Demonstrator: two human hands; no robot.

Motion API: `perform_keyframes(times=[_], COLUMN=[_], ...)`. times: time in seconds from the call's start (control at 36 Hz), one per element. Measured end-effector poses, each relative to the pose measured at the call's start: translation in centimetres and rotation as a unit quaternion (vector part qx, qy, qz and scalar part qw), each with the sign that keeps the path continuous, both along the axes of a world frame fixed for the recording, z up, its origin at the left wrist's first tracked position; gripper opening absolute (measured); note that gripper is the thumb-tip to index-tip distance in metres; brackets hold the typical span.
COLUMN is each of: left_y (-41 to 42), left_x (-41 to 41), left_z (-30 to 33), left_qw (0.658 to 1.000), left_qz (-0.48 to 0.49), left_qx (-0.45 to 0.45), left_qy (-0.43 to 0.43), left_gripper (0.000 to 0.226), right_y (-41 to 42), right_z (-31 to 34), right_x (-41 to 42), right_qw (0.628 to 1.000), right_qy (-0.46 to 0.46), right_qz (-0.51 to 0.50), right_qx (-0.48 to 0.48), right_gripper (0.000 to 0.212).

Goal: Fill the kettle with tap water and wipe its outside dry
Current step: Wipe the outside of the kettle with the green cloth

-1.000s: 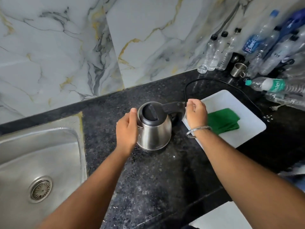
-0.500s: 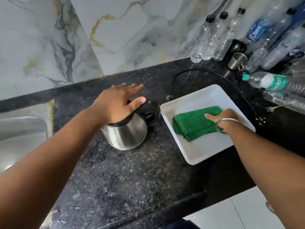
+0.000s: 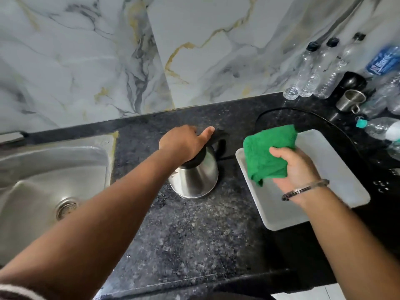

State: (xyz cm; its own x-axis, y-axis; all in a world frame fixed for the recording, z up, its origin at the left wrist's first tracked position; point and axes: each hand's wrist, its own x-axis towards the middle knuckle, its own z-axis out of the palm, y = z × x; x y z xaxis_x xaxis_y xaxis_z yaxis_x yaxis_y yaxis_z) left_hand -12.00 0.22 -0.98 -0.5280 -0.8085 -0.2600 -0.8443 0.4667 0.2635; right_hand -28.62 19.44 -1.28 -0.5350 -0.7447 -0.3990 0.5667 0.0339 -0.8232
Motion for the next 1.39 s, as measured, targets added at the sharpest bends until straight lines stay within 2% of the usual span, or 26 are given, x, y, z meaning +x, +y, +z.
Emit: perform_keyframes(times=[0.08,0.14,0.19,0.28,0.36,0.44,0.5,0.56,0.61,0.72,0.78,0.86,0.94,0.97,1.03,1.08,1.17,1.19,1.25,1.31,1.39], left_y=[-1.3,-2.7,-3.7,-3.9,-3.8,-4.0,-4.2,-4.2,-4.1,-3.5,-3.3,-2.9,-2.8,-2.9,-3.0,-3.0,-2.7,-2.5,-2.5,-2.5,-2.3], left_x=[-0.5,-0.4,-0.1,0.3,-0.1,-0.3,-0.3,-0.3,-0.2,0.0,0.2,0.4,0.3,0.4,0.5,0.5,0.3,0.3,0.5,0.8,1.6], left_z=[0.4,0.3,0.0,-0.7,-0.6,-0.4,-0.5,-0.5,-0.4,-0.3,-0.4,-0.6,-1.0,-1.2,-1.6,-1.7,-1.4,-1.4,-1.3,-1.3,-1.1], left_qw=[0.999,0.996,0.991,0.977,0.969,0.967,0.968,0.969,0.971,0.978,0.982,0.988,0.989,0.988,0.987,0.987,0.985,0.984,0.981,0.976,0.970], left_qz=[-0.021,-0.073,-0.130,-0.178,-0.220,-0.215,-0.194,-0.177,-0.169,-0.117,-0.082,-0.038,-0.004,0.005,0.019,0.032,0.055,0.063,0.079,0.094,0.112], left_qx=[0.026,0.006,-0.006,0.069,0.084,0.125,0.151,0.165,0.164,0.168,0.163,0.140,0.125,0.125,0.124,0.121,0.121,0.123,0.137,0.158,0.175], left_qy=[-0.040,-0.046,0.003,0.090,0.070,0.050,0.045,0.044,0.040,0.048,0.056,0.062,0.080,0.089,0.100,0.105,0.110,0.110,0.113,0.118,0.124], left_gripper=[0.079,0.097,0.109,0.094,0.089,0.097,0.098,0.098,0.098,0.097,0.095,0.094,0.096,0.097,0.101,0.103,0.102,0.102,0.108,0.109,0.098], right_y=[-2.7,-4.1,-5.0,-5.7,-4.9,-3.1,-2.7,-2.4,-2.2,-2.3,-2.6,-3.6,-5.3,-5.8,-6.7,-7.1,-6.7,-6.3,-5.6,-5.1,-5.0], right_z=[0.5,0.4,-0.3,-4.1,-9.2,-11.3,-11.6,-11.0,-10.2,-8.5,-7.9,-5.6,-4.4,-3.9,-4.7,-6.7,-9.2,-10.2,-12.0,-13.2,-11.2], right_x=[4.5,7.5,10.8,14.5,15.2,14.7,14.1,13.2,12.4,10.3,9.4,9.4,10.6,11.1,11.9,12.0,11.1,10.7,10.2,9.7,8.7], right_qw=[0.996,0.981,0.954,0.920,0.898,0.891,0.879,0.884,0.890,0.937,0.942,0.950,0.947,0.946,0.948,0.955,0.957,0.943,0.906,0.897,0.917], right_qy=[0.088,0.187,0.289,0.390,0.437,0.444,0.446,0.407,0.373,0.288,0.294,0.295,0.307,0.310,0.312,0.292,0.268,0.302,0.364,0.356,0.295], right_qz=[0.004,0.043,0.054,0.025,0.034,0.037,0.073,0.118,0.110,0.021,-0.006,0.018,0.073,0.071,0.050,0.023,0.017,0.033,0.101,0.129,0.163], right_qx=[0.007,0.043,0.056,0.012,0.040,0.086,0.153,0.199,0.240,0.198,0.163,0.104,0.062,0.054,0.041,0.049,0.111,0.134,0.194,0.228,0.212], right_gripper=[0.021,0.017,0.029,0.065,0.073,0.073,0.073,0.084,0.081,0.055,0.065,0.066,0.033,0.033,0.046,0.054,0.051,0.051,0.067,0.080,0.056])
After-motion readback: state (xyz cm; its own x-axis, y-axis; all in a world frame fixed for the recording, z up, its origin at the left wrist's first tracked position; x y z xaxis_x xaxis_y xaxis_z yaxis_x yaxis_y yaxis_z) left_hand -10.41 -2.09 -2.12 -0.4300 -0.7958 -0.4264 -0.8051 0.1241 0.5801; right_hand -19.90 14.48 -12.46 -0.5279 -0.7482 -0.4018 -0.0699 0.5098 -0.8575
